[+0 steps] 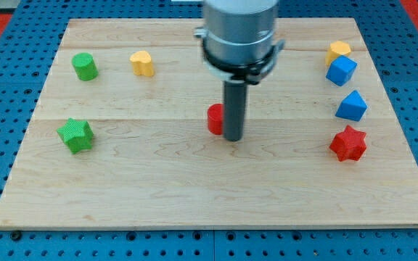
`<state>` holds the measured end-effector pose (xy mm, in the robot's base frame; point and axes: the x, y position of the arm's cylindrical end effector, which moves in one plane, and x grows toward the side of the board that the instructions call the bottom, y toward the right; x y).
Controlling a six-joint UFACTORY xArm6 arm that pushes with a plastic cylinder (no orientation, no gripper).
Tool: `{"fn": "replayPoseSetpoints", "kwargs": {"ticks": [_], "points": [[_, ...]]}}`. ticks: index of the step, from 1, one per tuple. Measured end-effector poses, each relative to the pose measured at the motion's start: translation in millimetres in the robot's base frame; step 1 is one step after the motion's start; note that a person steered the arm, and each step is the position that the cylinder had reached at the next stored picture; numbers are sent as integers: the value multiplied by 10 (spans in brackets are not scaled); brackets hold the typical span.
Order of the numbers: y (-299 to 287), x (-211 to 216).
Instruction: Move the red circle parallel below the red star
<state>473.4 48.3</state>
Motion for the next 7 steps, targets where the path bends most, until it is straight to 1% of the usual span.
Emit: {"fn": "replayPoseSetpoints", "kwargs": {"ticks": [1, 2, 3, 4, 5, 6, 7], "points": [[55, 53], [-22, 168], [-182, 570], [-547, 585], [-859, 163], [-676, -318], [-544, -368]]}}
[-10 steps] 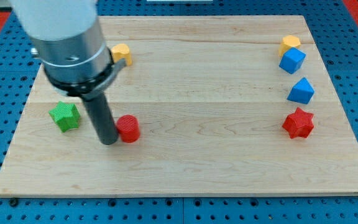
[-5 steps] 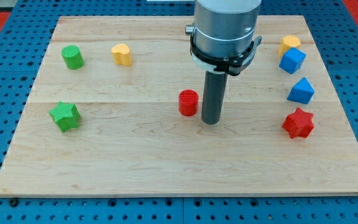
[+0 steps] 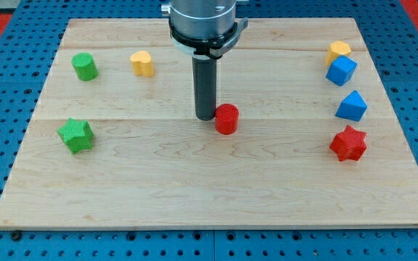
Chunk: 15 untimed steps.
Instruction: Move the red circle parallel below the red star
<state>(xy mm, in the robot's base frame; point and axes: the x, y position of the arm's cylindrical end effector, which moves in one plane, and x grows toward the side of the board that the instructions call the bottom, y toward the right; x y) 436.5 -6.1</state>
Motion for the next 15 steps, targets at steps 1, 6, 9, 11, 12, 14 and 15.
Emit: {"fn": "replayPoseSetpoints", "kwargs": {"ticks": [1, 6, 9, 11, 12, 14, 15], "points": [[183, -55], [738, 1], [1001, 701], [1077, 767], [1161, 767], [1634, 766], [1803, 786]]}}
